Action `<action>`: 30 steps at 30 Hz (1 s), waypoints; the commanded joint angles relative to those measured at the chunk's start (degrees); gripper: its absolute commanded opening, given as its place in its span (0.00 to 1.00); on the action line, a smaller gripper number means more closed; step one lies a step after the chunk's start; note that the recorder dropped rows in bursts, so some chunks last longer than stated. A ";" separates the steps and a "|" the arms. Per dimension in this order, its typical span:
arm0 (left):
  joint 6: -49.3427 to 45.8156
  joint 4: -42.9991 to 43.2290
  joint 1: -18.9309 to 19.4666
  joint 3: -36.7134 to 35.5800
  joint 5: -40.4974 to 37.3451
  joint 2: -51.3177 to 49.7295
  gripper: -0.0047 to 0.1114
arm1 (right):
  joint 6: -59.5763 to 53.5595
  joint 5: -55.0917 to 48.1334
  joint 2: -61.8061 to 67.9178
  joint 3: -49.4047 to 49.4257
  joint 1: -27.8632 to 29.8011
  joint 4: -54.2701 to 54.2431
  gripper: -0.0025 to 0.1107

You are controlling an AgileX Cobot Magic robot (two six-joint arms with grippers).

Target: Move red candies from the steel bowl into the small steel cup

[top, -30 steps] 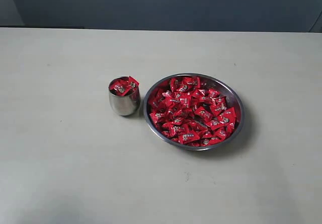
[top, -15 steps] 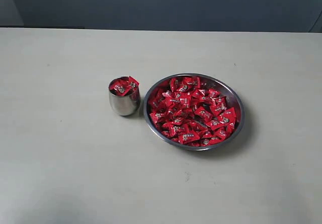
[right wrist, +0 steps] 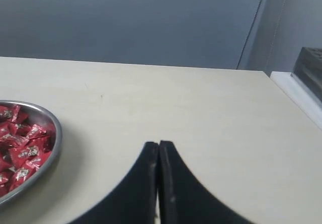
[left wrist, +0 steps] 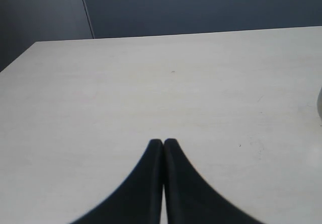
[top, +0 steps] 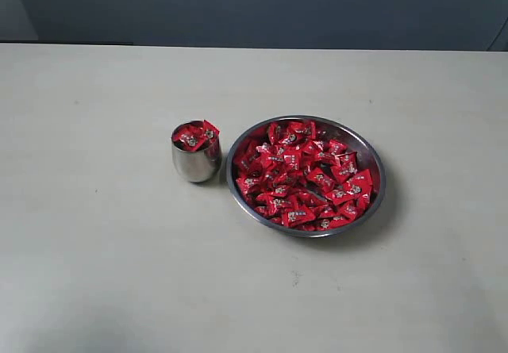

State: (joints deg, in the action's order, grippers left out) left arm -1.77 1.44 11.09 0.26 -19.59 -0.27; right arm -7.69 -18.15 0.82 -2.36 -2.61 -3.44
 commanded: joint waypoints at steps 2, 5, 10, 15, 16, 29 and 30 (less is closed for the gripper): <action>0.08 0.11 -0.38 -0.26 0.45 0.27 0.04 | 0.23 0.99 -0.82 2.36 0.30 0.57 0.02; 0.08 0.11 -0.38 -0.26 0.45 0.27 0.04 | 0.23 0.89 -0.82 2.36 0.30 0.57 0.02; 0.08 0.11 -0.38 -0.26 0.45 0.27 0.04 | 0.23 0.75 -0.82 2.36 0.30 0.57 0.02; 0.08 0.11 -0.38 -0.26 0.45 0.27 0.04 | 0.23 0.39 -0.82 2.36 0.30 0.35 0.02; 0.08 0.11 -0.38 -0.26 0.45 0.27 0.04 | 0.60 0.26 -0.82 2.36 0.30 0.37 0.02; 0.08 0.11 -0.38 -0.26 0.45 0.27 0.04 | 0.92 -2.55 -0.82 2.36 0.30 -0.03 0.02; 0.08 0.11 -0.38 -0.26 0.45 0.27 0.04 | 0.92 -2.55 -0.82 2.36 0.30 -0.03 0.02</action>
State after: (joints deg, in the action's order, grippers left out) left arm -1.77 1.44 11.09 0.26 -19.59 -0.27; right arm -6.91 -20.74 0.32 -0.29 -2.61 -3.44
